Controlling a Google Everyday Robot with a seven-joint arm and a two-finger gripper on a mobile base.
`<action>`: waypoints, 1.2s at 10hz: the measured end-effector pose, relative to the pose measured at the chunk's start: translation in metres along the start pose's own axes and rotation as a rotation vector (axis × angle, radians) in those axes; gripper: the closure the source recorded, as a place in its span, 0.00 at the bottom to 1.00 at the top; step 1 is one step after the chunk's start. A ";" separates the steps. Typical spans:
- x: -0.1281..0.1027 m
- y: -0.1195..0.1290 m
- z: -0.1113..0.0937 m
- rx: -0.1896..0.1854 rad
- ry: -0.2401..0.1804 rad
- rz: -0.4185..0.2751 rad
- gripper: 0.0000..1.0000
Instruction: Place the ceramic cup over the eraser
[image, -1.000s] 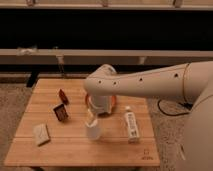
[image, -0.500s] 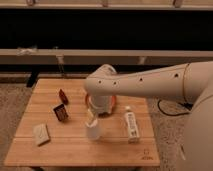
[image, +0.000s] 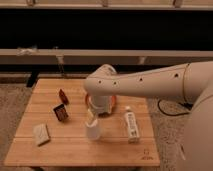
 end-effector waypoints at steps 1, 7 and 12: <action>0.000 0.000 0.000 0.000 0.000 0.000 0.28; -0.001 0.002 -0.001 -0.021 0.019 -0.020 0.28; -0.001 0.002 0.000 -0.203 0.168 -0.125 0.28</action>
